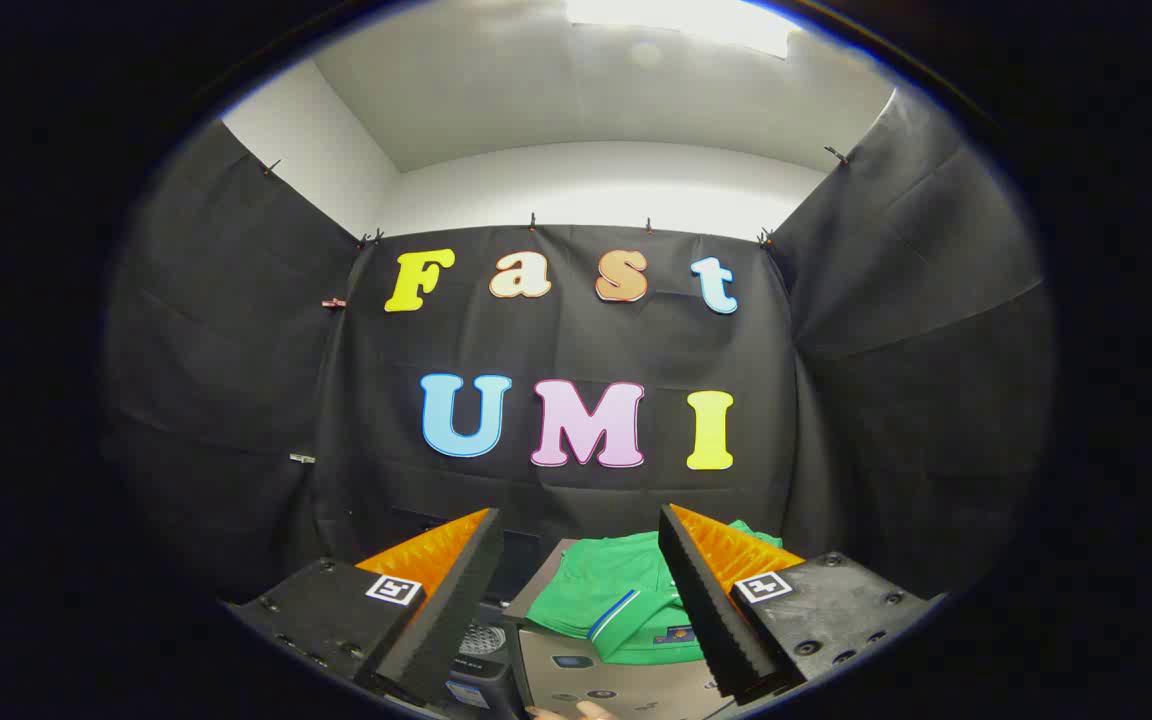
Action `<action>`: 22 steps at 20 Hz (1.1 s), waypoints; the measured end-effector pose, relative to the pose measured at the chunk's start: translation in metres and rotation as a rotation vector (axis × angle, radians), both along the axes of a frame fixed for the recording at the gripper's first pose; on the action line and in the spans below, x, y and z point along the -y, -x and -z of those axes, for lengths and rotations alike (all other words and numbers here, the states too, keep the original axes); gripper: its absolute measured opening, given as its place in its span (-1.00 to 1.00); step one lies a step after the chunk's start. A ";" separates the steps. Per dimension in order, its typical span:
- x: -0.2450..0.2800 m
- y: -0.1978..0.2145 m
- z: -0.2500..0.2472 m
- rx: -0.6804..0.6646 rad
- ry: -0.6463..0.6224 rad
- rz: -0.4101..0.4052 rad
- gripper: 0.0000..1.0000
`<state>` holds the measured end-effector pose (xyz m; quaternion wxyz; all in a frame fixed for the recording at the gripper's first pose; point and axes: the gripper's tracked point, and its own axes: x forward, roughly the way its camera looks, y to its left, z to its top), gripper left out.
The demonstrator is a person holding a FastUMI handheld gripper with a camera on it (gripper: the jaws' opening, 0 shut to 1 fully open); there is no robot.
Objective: Put the clothes into the washing machine and then close the washing machine lid.
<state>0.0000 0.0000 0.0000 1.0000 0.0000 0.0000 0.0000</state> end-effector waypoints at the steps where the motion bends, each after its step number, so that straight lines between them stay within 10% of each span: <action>1: 0.000 0.000 0.001 -0.004 -0.001 -0.001 0.95; 22: 0.009 0.000 0.008 -0.016 -0.002 0.015 0.95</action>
